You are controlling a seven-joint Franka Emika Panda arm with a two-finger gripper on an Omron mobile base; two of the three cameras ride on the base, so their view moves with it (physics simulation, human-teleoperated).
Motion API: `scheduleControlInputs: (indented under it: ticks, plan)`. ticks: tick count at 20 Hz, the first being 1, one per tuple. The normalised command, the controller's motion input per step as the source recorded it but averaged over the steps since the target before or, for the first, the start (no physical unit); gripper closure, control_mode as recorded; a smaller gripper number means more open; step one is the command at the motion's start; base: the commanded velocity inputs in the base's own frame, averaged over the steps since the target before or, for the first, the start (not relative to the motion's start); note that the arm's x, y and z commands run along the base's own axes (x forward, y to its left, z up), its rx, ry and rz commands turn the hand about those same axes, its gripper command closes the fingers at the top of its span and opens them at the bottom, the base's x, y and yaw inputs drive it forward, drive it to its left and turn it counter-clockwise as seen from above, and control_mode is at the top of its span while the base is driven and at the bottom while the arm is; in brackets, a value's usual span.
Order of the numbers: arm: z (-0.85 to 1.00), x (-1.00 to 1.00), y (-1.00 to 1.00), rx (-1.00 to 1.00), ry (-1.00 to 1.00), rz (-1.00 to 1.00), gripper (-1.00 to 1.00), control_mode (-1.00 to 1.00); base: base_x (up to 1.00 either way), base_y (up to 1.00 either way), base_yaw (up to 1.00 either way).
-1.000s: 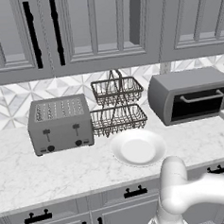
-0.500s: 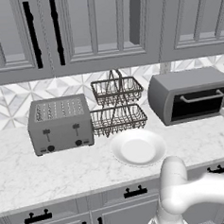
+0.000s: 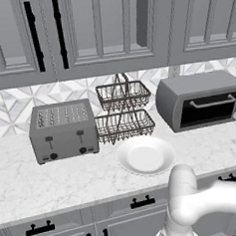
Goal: Pick up the kebab skewer and baguette bread, and place them inside the toaster oven. Close the toaster oven door and start by setting the timer.
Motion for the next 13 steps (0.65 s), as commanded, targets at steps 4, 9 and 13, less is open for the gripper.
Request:
scheduleControlInputs:
  ticks: [4, 9, 13]
  plan:
    - [0.57, 0.37, 0.0, 0.26, 0.0, 0.0, 1.0, -1.0, 0.0, 0.0, 0.0]
    - [0.58, 0.48, 0.0, 0.23, 0.0, 0.0, 1.0, -1.0, 0.0, 0.0, 0.0]
    - [0.53, 0.55, 0.01, 0.21, 0.0, 0.0, 1.0, -1.0, 0.0, 0.0, 0.0]
